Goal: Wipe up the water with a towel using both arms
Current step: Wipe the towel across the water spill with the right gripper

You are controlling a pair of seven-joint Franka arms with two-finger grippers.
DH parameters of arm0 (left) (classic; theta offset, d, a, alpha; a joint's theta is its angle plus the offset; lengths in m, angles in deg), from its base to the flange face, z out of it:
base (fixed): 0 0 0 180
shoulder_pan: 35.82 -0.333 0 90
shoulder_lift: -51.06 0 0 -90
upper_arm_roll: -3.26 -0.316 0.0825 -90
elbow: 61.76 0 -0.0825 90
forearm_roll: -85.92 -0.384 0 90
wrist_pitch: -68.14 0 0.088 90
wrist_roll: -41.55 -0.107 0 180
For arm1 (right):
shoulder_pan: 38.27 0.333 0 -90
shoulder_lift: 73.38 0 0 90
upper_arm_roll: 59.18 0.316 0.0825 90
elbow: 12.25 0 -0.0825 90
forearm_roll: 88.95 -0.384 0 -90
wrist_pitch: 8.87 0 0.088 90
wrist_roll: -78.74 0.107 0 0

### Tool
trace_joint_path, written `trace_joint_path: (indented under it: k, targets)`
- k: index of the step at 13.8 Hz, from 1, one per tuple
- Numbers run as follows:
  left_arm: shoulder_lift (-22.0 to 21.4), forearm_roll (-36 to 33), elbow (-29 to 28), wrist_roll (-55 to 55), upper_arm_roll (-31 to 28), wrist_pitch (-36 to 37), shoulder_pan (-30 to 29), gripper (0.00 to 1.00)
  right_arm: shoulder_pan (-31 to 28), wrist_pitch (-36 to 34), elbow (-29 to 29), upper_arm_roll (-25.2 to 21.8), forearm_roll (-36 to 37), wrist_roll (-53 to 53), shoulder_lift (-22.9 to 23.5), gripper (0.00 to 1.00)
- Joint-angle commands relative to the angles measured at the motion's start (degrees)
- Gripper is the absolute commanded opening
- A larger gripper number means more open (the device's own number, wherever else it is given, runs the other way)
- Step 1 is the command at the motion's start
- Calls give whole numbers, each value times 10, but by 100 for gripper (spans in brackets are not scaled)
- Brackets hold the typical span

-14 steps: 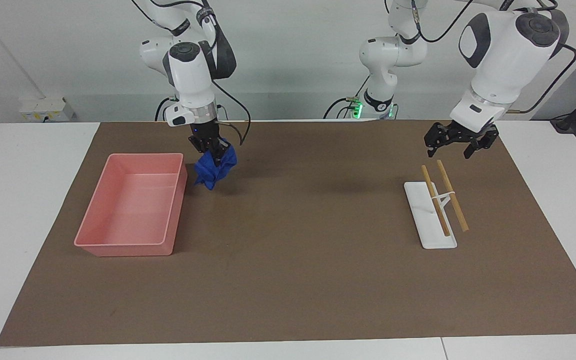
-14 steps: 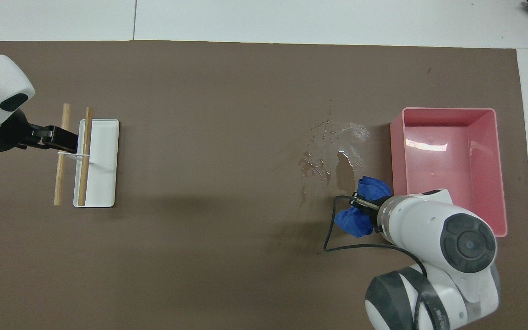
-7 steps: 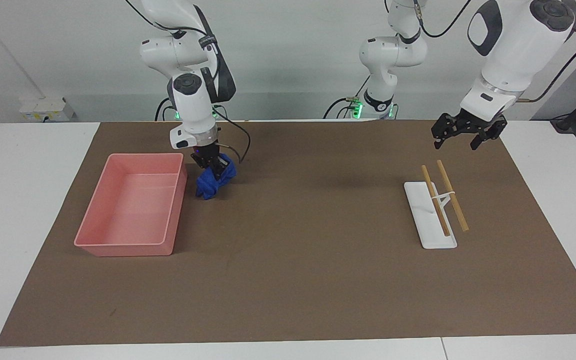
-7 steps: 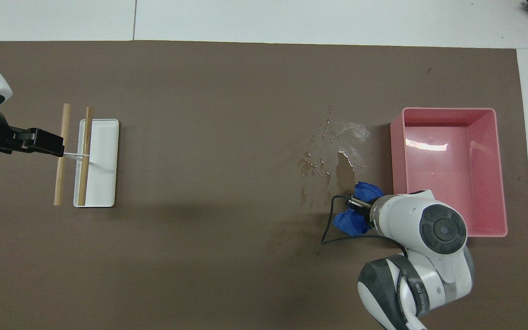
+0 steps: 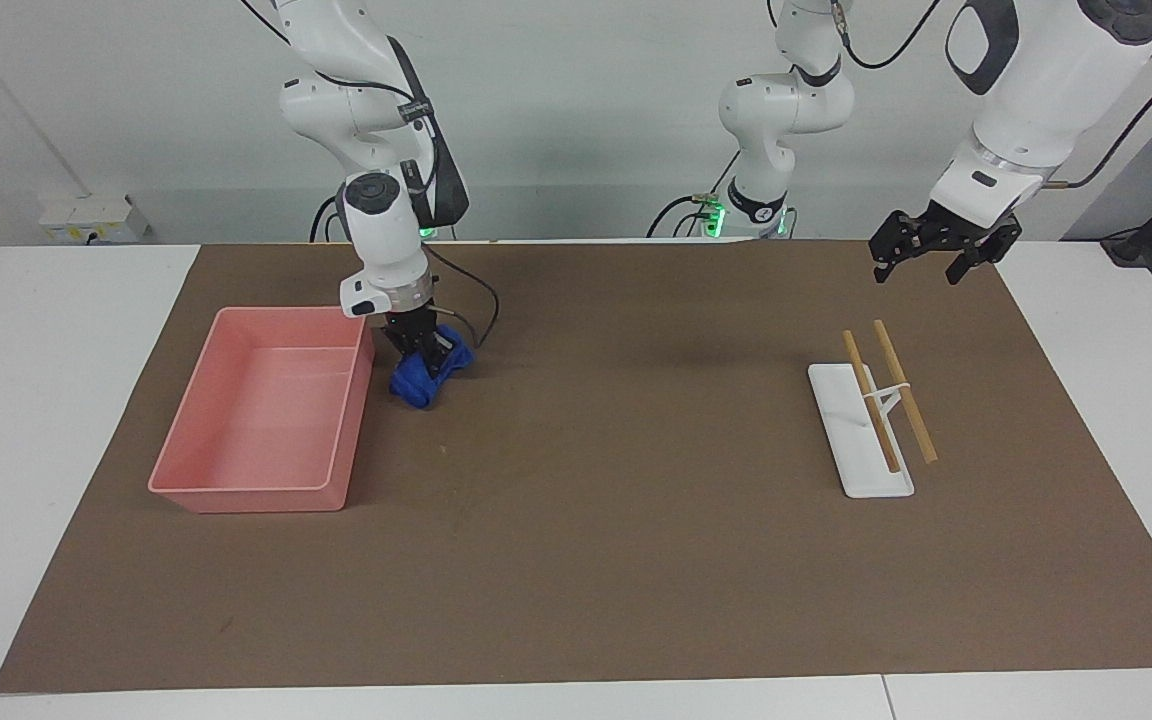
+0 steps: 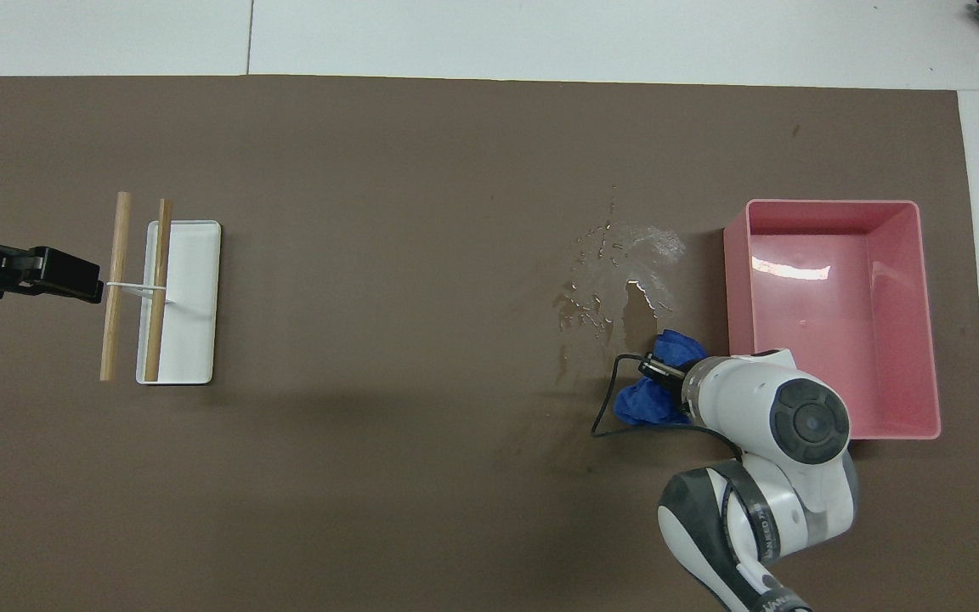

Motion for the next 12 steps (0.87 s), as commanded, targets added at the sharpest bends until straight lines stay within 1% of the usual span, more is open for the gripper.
trace_joint_path:
  k: [1, 7, 12]
  targets:
    - [-6, 9, -1, -4, 6, 14, -8, 100, -13, 57, 9, 5, 5, -5, 49, 0]
    - [-9, 9, -2, -4, 6, 15, -11, 100, -25, 62, 76, 5, 1, -8, 95, 0]
    - [-9, 9, -2, -5, 6, 15, -11, 100, -27, 63, 153, 6, 0, -7, 158, 0]
